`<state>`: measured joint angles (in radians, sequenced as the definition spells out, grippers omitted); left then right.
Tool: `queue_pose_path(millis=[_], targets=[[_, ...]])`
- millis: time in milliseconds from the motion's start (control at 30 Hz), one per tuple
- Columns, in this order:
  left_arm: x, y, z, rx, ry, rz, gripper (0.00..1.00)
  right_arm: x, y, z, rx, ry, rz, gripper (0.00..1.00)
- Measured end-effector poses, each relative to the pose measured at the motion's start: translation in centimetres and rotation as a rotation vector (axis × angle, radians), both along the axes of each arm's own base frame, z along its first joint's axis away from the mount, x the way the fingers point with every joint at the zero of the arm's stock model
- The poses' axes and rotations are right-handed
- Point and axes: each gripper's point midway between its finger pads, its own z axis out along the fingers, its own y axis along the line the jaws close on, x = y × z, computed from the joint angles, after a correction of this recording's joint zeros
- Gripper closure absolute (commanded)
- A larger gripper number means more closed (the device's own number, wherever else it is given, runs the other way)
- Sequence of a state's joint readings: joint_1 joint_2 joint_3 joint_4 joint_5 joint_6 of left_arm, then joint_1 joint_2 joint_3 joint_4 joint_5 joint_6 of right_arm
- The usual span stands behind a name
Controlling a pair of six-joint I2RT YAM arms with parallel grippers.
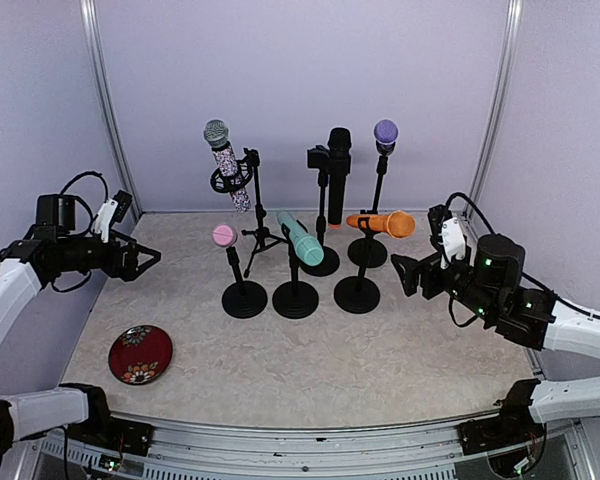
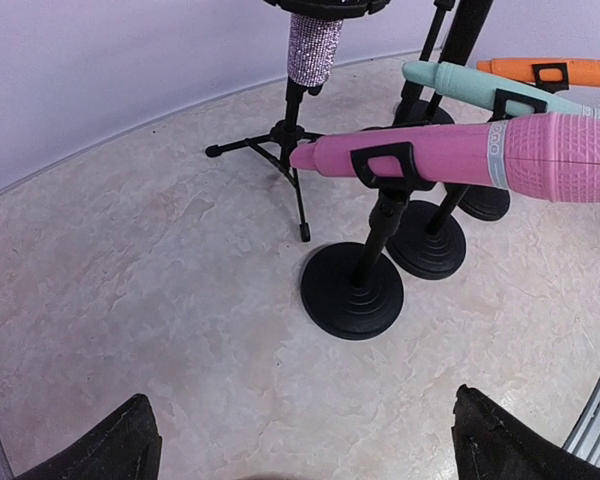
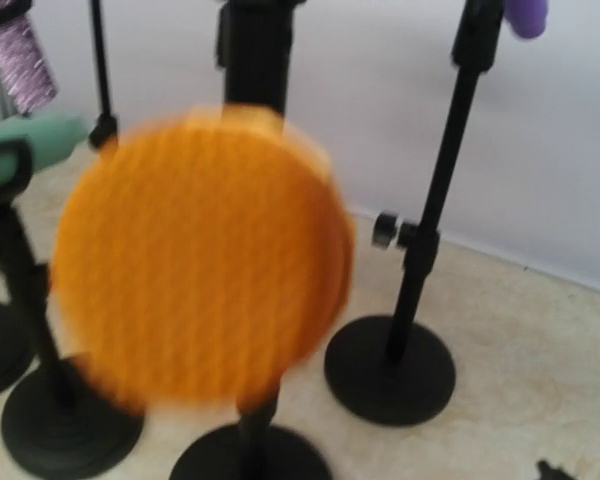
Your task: Remove the microphone from the stand
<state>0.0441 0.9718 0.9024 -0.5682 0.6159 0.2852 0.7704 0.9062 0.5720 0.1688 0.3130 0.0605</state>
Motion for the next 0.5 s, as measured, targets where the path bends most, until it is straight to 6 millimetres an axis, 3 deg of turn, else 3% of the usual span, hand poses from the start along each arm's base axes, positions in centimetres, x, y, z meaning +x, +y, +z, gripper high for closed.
queue_pose_path(millis=[300,500], targets=[[0.5,-1.3,-0.3,0.010,0.012,-0.022,0.01,3.6,2.4,3.3,-0.004,-0.042,-0.044,0.00],[1.3,-2.3,1.7,0.022,-0.025,-0.032,0.01,5.2,3.9,3.5,-0.020,-0.037,-0.045,0.19]])
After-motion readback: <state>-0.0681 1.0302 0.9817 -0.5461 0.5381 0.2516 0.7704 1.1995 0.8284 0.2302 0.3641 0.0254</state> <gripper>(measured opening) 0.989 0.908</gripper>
